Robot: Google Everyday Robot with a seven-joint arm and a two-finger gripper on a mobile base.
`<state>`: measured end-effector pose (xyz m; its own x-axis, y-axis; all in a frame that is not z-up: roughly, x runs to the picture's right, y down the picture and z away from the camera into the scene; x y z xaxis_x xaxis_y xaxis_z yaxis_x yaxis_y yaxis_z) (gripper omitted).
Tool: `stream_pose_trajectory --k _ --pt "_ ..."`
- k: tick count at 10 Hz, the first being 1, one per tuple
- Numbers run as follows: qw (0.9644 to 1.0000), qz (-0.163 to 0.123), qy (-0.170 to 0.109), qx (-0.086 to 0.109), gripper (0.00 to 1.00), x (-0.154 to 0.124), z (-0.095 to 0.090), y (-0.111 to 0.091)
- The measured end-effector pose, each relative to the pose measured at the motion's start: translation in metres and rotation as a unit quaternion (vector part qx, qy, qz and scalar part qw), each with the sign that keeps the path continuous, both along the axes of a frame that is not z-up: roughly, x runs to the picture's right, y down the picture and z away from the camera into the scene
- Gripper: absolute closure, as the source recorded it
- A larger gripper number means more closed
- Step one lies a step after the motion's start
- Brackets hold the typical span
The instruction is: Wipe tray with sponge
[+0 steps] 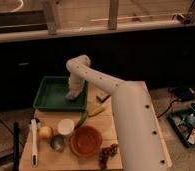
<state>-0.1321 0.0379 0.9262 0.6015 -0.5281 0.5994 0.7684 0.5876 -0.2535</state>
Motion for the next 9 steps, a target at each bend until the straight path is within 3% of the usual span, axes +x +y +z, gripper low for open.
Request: stream_pose_trajectory --k 9 --pt "1.0000 -0.002 -0.002 0.004 0.93 -0.0011 -0.0003 -0.0013"
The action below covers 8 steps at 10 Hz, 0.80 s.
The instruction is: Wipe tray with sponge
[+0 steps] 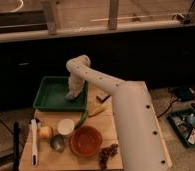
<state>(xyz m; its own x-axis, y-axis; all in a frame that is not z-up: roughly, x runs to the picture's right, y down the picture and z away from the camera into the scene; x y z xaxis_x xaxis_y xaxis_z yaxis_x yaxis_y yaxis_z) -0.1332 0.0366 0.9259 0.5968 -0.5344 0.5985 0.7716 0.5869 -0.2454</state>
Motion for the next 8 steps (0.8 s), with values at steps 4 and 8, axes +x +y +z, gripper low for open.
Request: stream_pose_trajectory --k 4,8 --pt "1.0000 0.000 -0.001 0.002 0.87 0.0005 0.0005 -0.0010" --pt "1.0000 -0.001 -0.003 0.003 0.87 0.0004 0.0007 -0.0015"
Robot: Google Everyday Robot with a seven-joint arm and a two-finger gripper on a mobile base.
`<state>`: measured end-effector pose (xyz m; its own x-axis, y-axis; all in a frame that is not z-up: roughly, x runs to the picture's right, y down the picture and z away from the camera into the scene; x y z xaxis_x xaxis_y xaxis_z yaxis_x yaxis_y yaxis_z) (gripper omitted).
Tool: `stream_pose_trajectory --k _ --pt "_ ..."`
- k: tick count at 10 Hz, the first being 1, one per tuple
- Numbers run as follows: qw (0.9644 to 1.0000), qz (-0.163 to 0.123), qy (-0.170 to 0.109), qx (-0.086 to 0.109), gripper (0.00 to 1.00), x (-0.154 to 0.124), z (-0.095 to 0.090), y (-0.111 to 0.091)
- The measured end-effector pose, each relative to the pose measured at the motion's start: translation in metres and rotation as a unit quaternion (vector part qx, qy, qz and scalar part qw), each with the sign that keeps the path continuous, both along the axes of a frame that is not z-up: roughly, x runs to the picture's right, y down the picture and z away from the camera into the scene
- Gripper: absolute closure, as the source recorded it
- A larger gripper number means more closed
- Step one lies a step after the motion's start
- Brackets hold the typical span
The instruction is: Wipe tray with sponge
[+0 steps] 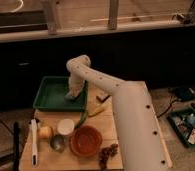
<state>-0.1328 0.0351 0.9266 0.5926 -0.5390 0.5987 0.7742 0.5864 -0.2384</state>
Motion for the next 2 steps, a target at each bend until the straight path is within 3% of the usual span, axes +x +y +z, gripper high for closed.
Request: stream_pose_trajectory --k 2 --pt "1.0000 0.000 -0.001 0.001 0.91 -0.0003 0.0002 -0.0007"
